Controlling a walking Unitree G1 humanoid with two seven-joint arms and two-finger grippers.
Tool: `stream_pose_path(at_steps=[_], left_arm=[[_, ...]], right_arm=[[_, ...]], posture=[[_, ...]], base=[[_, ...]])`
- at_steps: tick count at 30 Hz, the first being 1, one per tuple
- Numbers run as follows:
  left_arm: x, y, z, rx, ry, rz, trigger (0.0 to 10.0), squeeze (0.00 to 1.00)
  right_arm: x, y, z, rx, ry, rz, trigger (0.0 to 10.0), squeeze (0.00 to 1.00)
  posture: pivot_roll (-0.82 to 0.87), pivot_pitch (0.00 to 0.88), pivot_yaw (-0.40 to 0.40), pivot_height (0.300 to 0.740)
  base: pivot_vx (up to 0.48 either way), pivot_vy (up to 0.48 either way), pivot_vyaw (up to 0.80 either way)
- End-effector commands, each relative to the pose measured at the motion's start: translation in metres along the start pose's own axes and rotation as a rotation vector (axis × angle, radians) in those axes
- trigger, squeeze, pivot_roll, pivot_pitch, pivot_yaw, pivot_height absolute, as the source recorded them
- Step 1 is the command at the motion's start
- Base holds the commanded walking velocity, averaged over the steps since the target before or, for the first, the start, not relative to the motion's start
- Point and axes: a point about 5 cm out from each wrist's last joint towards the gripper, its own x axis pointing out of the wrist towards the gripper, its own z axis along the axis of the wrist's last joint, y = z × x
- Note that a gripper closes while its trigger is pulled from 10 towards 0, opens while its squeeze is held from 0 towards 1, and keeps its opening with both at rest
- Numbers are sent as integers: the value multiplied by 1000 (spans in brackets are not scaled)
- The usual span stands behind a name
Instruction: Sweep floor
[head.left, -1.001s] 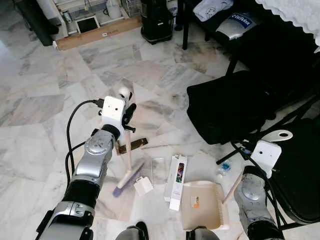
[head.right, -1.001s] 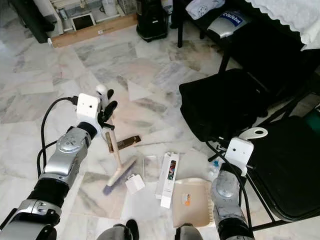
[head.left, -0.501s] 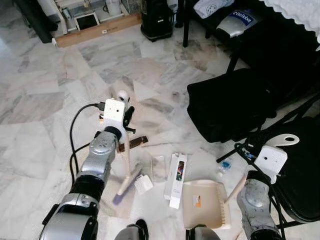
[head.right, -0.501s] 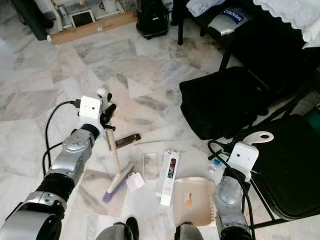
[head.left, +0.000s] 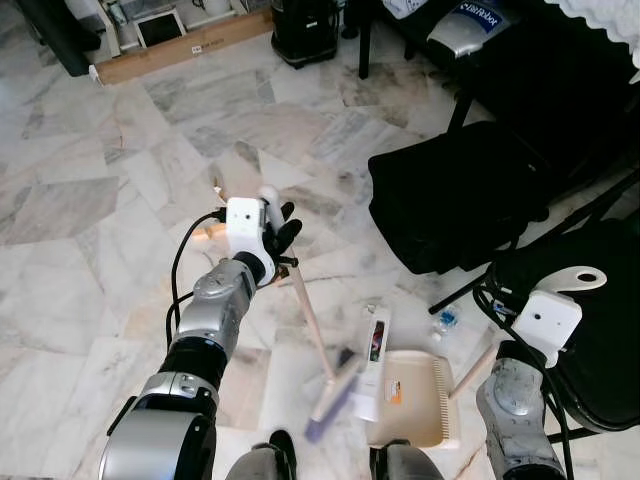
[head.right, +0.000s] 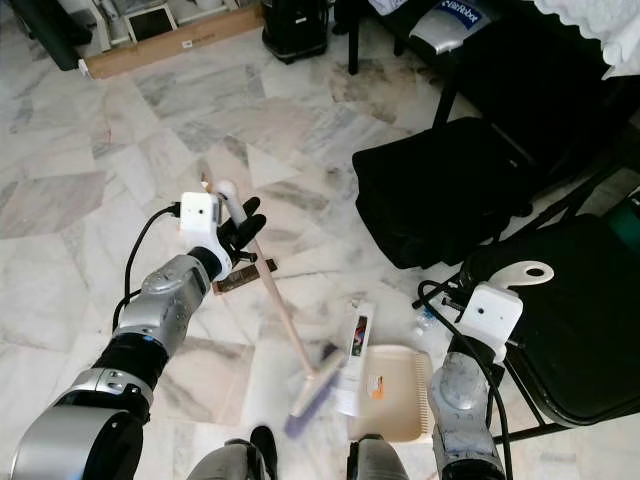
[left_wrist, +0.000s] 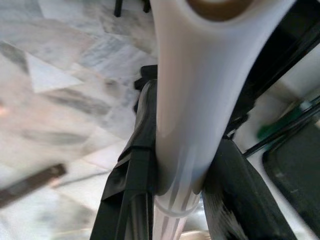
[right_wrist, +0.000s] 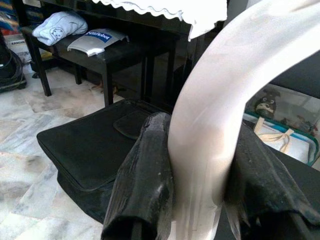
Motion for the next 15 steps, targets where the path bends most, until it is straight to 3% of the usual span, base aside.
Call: stream_pose_path(at_steps=[1,8,15], left_arm=[[2,-6,12,-83,-39,-61,10000,0],[1,0,19,-51,-43,-61,10000,0],[-9,15,35,104,-65,0,10000,0]], right_arm=[[-3,3,-6,-17,37,24,10000,0],[2,9,-4,-11,41,33,10000,0],[6,9,-3,-3,37,38,10000,0]], posture=[[-51,272,67,740],[-45,245,68,740],[-35,216,66,740]], base=[[0,0,0],[0,0,0],[0,0,0]])
